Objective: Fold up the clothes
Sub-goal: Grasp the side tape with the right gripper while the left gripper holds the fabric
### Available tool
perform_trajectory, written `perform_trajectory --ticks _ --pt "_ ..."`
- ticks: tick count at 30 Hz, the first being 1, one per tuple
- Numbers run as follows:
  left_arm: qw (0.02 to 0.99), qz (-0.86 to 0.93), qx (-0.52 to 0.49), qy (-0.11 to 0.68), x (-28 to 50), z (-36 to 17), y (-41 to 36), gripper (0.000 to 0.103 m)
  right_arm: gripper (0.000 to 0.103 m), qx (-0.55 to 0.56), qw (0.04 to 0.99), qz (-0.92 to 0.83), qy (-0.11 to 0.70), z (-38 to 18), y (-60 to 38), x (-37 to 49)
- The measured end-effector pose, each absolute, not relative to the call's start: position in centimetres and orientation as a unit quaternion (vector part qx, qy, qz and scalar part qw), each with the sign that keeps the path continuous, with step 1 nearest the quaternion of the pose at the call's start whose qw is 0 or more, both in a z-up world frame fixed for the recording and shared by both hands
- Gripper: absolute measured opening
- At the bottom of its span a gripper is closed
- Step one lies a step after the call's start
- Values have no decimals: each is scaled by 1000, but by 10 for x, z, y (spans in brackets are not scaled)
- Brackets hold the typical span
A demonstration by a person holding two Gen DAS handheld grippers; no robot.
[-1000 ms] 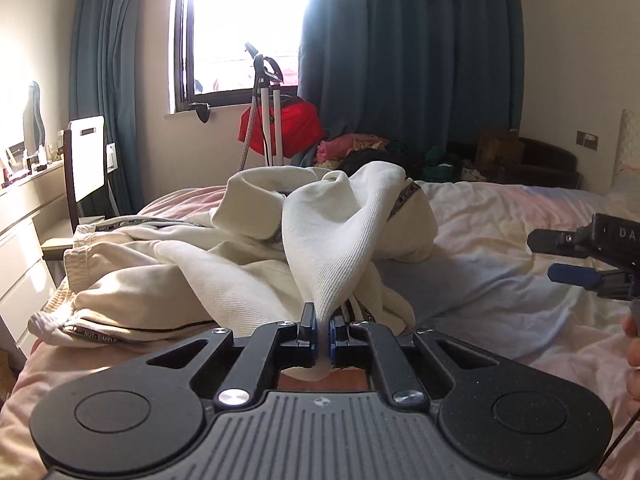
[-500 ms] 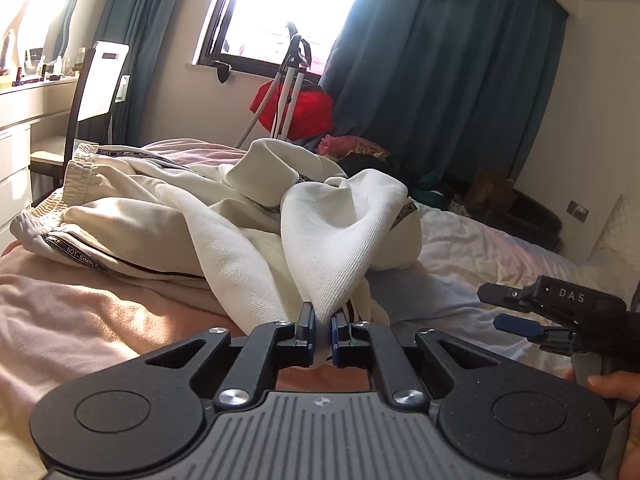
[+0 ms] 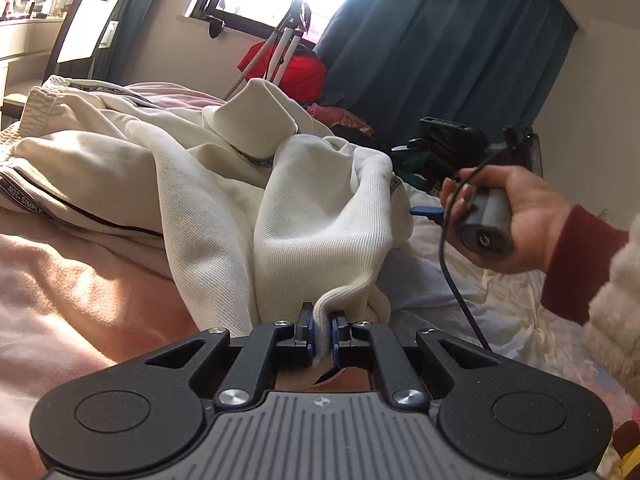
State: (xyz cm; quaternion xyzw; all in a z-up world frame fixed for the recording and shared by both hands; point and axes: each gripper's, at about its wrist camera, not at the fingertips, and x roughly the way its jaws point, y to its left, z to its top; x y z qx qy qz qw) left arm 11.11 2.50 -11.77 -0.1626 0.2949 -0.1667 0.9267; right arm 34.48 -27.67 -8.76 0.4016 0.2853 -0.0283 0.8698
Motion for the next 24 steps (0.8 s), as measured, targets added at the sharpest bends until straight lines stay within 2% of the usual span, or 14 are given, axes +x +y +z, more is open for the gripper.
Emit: perform_trajectory --ticks 1,4,6,7,9,13,17,19,21,24 --pt "926 -169 -163 297 115 -122 25 9 86 407 865 -43 291 -91 -275 360" --pt "923 -187 -160 297 124 -134 23 9 84 327 878 -89 339 -101 -259 391" --pt "921 -199 -163 293 128 -138 22 9 57 307 874 -92 365 -110 -252 404" --pt "921 -206 -166 288 129 -140 23 9 26 304 874 -93 367 -111 -252 406" --pt "924 -210 -165 272 130 -140 25 9 13 297 887 -83 344 -101 -255 404" --pt "927 -222 -183 240 128 -136 32 9 12 249 929 -56 268 -51 -277 382" --pt "921 -242 -203 228 125 -132 31 13 12 259 943 -43 204 -6 -327 340" --pt "928 -242 -177 223 122 -128 24 21 11 272 945 -53 172 0 -356 305" --pt "933 -241 -152 220 118 -124 16 31 11 280 940 -93 172 -8 -388 269" --pt "935 -240 -126 228 111 -122 6 35 12 357 898 -141 213 -47 -446 216"
